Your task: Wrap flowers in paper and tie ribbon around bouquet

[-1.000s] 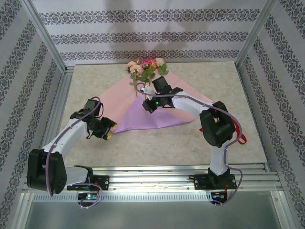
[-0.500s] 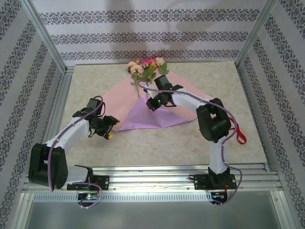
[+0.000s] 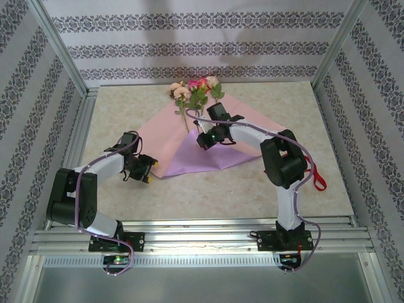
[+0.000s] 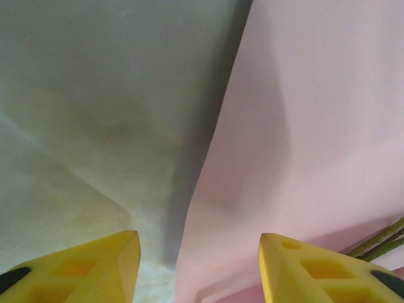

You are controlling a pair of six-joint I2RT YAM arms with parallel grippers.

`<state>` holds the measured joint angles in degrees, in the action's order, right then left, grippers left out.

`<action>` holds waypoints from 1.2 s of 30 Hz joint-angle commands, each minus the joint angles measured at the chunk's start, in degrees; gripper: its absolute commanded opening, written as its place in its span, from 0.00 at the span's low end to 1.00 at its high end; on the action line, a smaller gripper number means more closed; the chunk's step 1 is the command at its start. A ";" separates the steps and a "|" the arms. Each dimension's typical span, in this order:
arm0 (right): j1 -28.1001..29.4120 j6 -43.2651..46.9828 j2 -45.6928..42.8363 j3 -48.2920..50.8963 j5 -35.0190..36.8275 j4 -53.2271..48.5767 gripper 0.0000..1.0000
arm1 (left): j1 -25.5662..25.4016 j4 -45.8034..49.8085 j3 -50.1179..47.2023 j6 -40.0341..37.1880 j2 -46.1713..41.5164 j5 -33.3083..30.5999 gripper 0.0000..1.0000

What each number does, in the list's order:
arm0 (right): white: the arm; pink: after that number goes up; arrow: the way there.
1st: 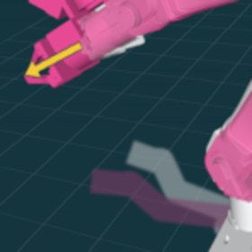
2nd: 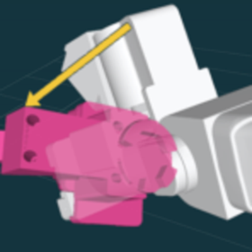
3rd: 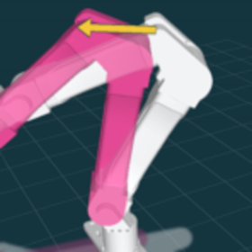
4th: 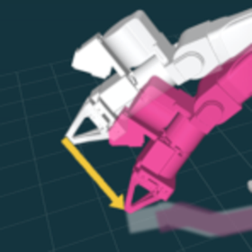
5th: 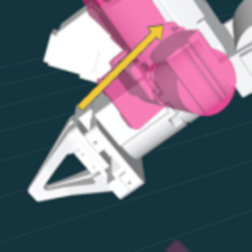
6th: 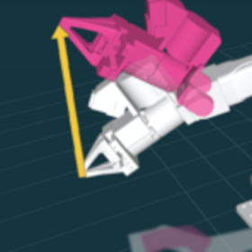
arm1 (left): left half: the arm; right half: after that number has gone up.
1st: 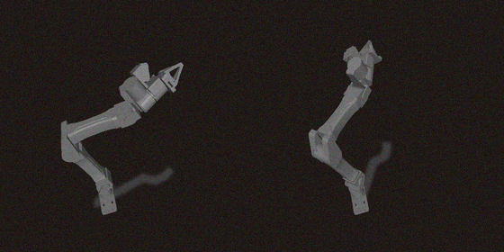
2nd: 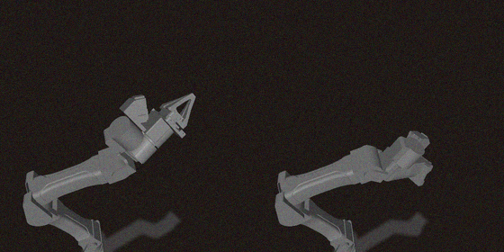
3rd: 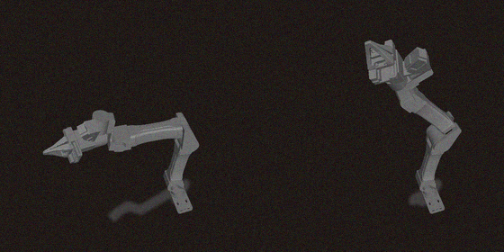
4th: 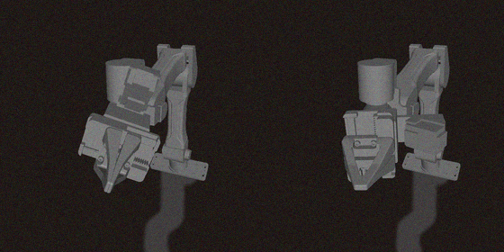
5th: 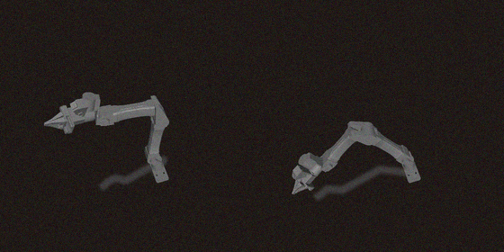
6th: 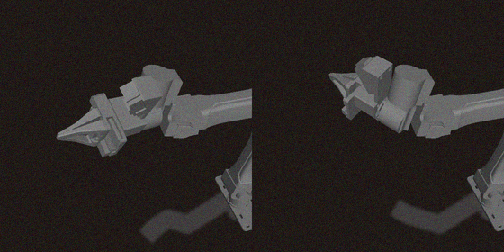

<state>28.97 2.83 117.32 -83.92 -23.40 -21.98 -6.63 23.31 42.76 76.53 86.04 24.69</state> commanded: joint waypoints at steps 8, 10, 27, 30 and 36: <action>-1.18 -1.25 -5.95 2.05 -1.01 1.65 0.00 | 0.52 3.66 1.35 2.47 -0.92 -1.51 0.53; -1.20 -1.25 -6.38 2.39 -1.21 1.66 0.00 | 0.36 2.51 -1.13 5.41 -4.17 -0.88 0.54; -1.68 -1.37 -8.45 5.65 -2.79 2.62 0.00 | -1.42 -16.06 -8.31 20.25 -2.00 2.65 0.55; -1.72 -1.75 -8.81 6.26 -3.05 3.17 0.00 | -2.29 -17.79 -8.99 21.60 -1.92 2.97 0.55; -1.68 -1.83 -9.03 6.67 -3.58 3.28 0.00 | -5.00 -18.69 -9.97 25.84 -5.24 2.11 0.60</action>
<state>27.83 1.61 110.37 -78.24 -25.41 -19.42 -8.43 18.09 33.93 96.79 79.88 26.17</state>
